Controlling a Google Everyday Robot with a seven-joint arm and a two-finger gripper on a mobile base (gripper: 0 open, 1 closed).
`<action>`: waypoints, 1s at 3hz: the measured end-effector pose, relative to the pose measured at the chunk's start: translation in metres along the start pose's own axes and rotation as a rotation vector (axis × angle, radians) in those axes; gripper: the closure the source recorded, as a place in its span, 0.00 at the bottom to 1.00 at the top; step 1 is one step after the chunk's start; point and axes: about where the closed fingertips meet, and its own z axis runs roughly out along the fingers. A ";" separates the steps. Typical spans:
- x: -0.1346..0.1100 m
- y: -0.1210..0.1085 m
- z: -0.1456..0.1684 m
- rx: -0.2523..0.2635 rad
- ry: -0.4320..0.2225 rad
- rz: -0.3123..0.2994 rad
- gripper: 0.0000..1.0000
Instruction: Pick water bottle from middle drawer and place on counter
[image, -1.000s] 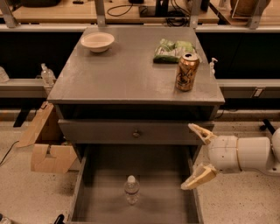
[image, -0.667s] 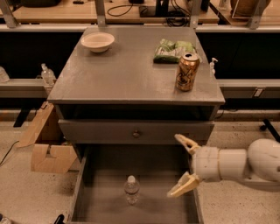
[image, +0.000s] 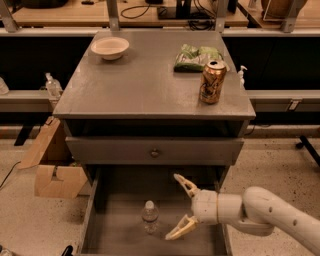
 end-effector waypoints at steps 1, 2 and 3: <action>0.036 0.009 0.043 -0.029 -0.092 0.020 0.00; 0.061 0.012 0.073 -0.057 -0.123 0.036 0.00; 0.085 0.016 0.098 -0.084 -0.125 0.076 0.17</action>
Offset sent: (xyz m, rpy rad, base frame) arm 0.0241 0.0753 -0.1230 0.1582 0.0503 0.0962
